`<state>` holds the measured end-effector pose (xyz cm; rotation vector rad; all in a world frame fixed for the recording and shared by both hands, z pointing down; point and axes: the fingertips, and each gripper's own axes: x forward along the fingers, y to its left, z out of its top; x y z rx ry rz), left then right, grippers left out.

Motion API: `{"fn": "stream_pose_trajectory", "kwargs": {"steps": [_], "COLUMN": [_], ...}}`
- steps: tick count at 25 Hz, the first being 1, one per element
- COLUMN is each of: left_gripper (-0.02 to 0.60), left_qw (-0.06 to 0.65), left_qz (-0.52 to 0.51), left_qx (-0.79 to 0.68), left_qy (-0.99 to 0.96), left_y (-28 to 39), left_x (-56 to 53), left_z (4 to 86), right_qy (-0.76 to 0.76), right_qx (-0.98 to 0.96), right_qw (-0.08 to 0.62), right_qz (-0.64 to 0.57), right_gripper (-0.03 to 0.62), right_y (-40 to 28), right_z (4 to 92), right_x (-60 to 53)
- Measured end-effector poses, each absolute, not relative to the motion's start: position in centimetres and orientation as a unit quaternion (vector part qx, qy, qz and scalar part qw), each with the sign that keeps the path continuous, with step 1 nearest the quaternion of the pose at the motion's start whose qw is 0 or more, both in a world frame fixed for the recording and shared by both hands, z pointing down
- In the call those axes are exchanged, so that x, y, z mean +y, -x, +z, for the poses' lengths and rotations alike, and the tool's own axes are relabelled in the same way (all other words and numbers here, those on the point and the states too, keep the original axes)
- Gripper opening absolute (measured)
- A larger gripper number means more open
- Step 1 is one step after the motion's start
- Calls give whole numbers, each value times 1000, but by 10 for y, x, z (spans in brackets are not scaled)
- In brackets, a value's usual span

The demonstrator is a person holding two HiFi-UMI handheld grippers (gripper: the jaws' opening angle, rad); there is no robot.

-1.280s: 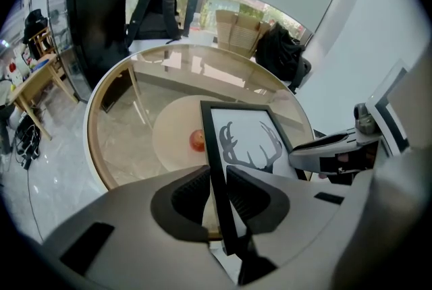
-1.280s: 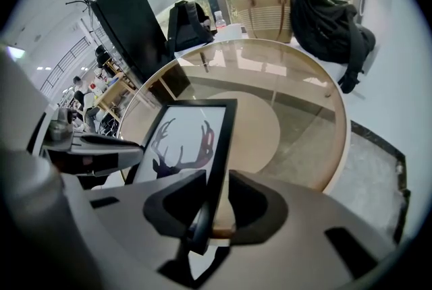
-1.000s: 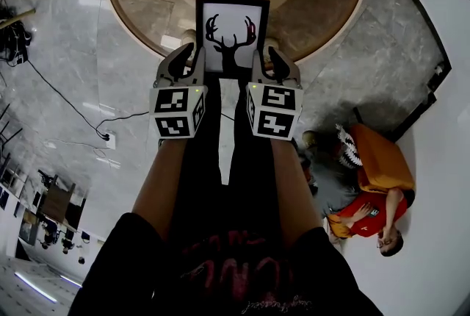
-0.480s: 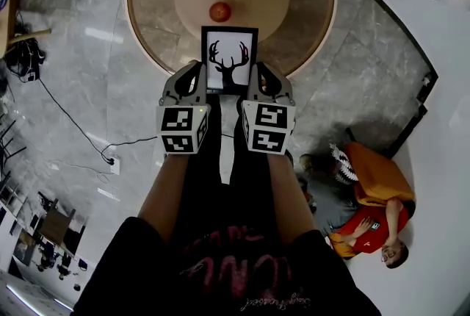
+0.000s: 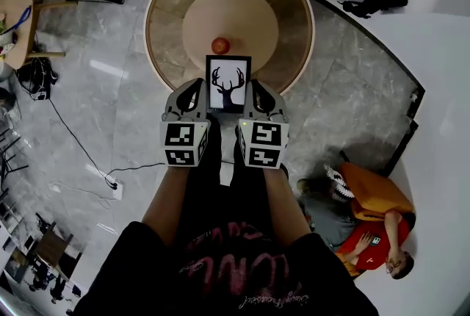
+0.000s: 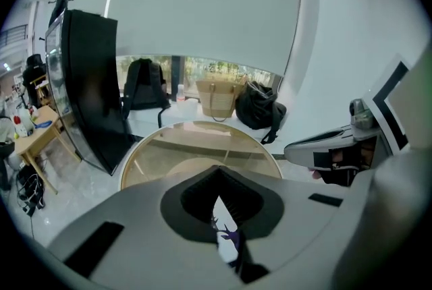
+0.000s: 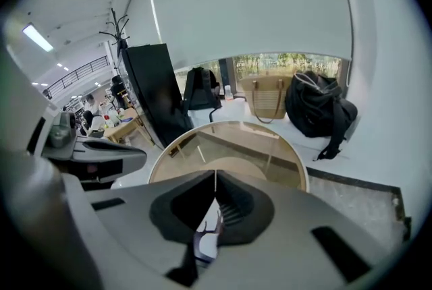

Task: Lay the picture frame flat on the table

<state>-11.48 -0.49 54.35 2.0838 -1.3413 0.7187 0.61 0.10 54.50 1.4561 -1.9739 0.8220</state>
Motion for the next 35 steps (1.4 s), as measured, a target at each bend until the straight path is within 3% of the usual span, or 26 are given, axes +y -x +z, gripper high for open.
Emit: {"fn": "stream_pose_trajectory", "kwargs": {"steps": [35], "left_gripper": [9], "left_qw": [81], "left_qz": [124], "left_qx": [-554], "left_qy": [-819], "left_y": [139], "left_x": [-40], "left_z": [249], "right_qy": [-580], "right_qx": [-798], "right_qw": [128], "right_qz": [103], "right_gripper": [20], "right_y": [-9], "right_z": [253], "right_x": [-36]}}
